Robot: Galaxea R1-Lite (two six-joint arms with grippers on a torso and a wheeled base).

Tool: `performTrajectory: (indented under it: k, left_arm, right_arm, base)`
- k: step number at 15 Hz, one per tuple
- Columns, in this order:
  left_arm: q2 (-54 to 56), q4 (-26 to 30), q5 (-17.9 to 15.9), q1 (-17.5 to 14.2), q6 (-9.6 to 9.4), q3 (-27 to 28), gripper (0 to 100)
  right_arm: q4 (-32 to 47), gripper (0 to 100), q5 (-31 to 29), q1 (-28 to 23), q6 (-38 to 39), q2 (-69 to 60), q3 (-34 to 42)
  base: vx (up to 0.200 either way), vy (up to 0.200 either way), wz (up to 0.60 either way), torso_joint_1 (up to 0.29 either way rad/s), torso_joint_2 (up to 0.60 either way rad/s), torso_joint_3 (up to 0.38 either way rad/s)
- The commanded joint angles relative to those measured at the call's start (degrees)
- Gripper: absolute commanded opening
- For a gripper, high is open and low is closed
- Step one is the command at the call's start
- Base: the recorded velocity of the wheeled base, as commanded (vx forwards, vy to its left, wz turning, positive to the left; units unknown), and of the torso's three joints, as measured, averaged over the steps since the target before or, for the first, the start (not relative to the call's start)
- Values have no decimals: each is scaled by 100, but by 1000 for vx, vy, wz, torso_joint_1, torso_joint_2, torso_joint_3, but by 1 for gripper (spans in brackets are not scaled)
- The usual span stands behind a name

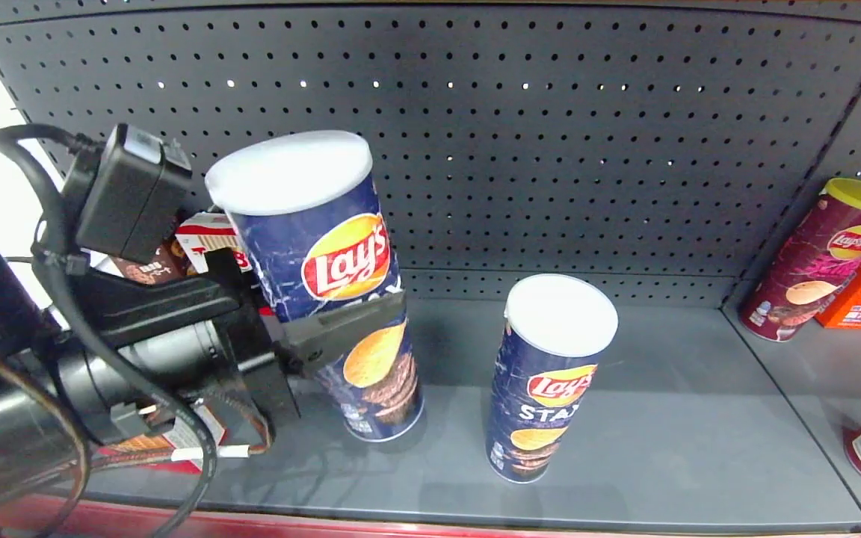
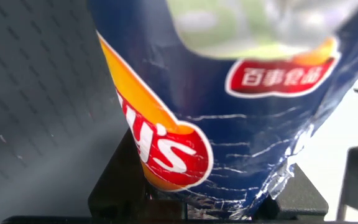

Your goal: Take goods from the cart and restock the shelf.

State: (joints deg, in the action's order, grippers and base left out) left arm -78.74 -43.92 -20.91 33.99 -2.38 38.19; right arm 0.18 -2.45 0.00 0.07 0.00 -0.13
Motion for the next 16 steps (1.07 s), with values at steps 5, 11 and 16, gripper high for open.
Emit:
performTrajectory:
  k: [5,11,16]
  left_arm:
    - [-1188,358,-643,-753,-61,1252,0]
    - [-2339,674,-1319,-709,-307,2377,0]
    - [-3068,894,-1337,-586,-887,2667,0]
  right_arm:
    - [-1,100,-1,0,-7,0,5]
    - [-1,100,-1,0,1,0,5]
    - [-1,100,-1,9,1,0,-4]
  base:
    - [0,0,0,0,0,0]
    - [0,0,0,0,0,0]
    - [0,0,0,0,0,0]
